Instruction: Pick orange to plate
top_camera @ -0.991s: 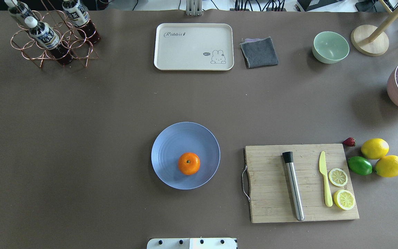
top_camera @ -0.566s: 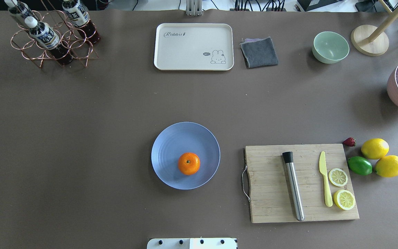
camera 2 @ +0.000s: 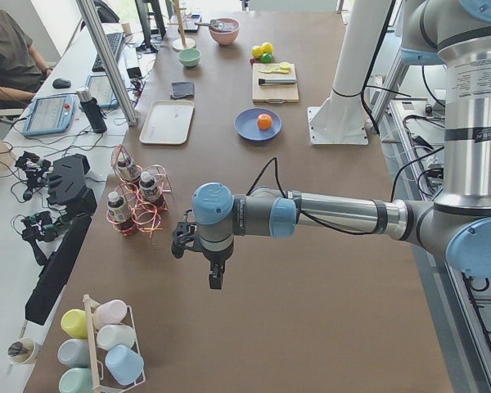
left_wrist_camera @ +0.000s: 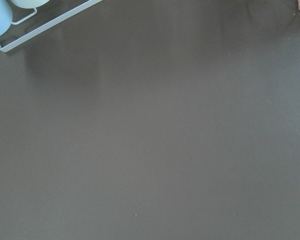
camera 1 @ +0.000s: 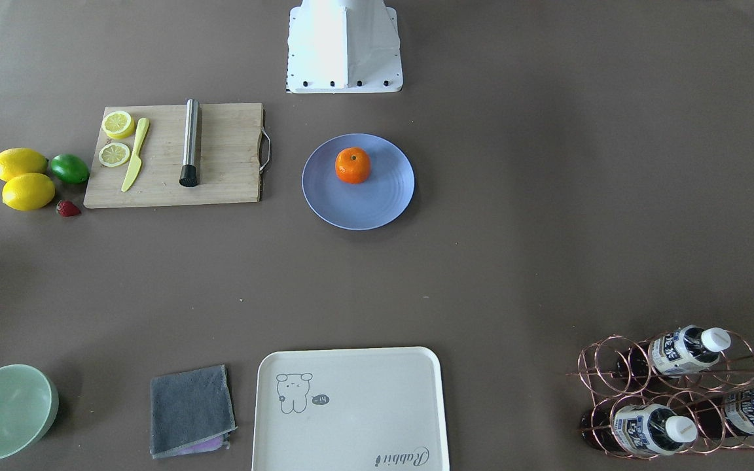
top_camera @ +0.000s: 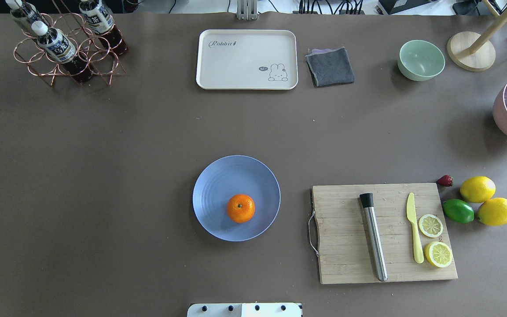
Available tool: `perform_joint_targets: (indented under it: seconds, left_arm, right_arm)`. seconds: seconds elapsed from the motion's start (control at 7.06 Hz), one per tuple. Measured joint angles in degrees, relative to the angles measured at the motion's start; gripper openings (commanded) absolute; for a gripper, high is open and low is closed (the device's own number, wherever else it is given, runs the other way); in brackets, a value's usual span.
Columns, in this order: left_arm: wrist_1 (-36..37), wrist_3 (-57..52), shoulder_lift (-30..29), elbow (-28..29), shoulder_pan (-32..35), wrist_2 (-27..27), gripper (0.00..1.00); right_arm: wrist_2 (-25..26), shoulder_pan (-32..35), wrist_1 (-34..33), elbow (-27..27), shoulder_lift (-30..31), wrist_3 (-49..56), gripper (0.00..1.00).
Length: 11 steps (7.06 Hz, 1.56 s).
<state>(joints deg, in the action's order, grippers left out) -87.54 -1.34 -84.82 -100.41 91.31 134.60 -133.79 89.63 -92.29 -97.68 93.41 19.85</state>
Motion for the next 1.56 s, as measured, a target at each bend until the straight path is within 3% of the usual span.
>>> perform_joint_targets:
  seconds: [1.56]
  left_arm:
    - [-0.86, 2.71, 2.79, -1.51, 2.61, 0.55, 0.98]
  right_arm:
    - [-0.68, 0.02, 0.19, -0.32, 0.4, -0.32, 1.0]
